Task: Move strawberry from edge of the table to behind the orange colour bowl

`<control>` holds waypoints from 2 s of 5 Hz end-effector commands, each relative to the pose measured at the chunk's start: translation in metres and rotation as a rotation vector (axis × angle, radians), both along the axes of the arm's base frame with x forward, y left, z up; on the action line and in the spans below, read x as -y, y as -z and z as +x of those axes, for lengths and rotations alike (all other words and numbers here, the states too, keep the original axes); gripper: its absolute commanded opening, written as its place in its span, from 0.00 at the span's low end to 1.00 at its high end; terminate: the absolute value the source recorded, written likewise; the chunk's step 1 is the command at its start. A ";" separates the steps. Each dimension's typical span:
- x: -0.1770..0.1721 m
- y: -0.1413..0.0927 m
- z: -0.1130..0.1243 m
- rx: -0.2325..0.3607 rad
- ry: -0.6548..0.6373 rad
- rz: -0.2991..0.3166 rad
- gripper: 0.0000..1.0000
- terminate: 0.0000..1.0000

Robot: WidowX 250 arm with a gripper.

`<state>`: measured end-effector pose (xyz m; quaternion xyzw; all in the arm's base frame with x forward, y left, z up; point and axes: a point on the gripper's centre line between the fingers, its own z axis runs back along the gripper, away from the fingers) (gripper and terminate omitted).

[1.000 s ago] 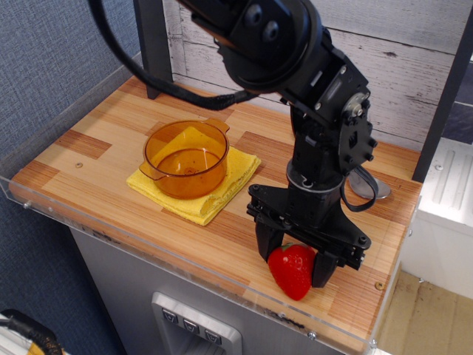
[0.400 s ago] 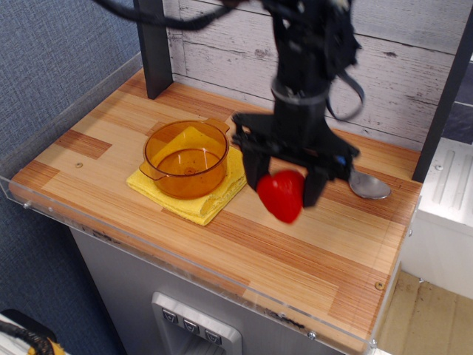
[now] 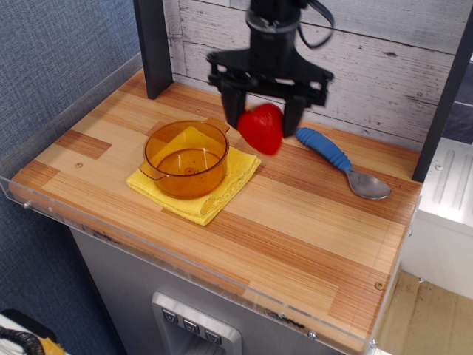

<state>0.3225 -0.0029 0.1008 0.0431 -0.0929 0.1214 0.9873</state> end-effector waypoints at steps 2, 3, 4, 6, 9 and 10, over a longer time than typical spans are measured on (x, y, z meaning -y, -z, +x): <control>-0.077 -0.020 0.016 0.092 -0.155 0.105 0.00 0.00; -0.093 -0.012 0.020 0.120 -0.201 0.133 0.00 0.00; -0.108 -0.002 0.020 0.186 -0.231 0.125 0.00 0.00; -0.120 0.020 0.040 0.238 -0.223 0.069 0.00 0.00; -0.127 0.048 0.067 0.250 -0.247 0.078 0.00 0.00; -0.126 0.050 0.067 0.248 -0.257 0.071 0.00 0.00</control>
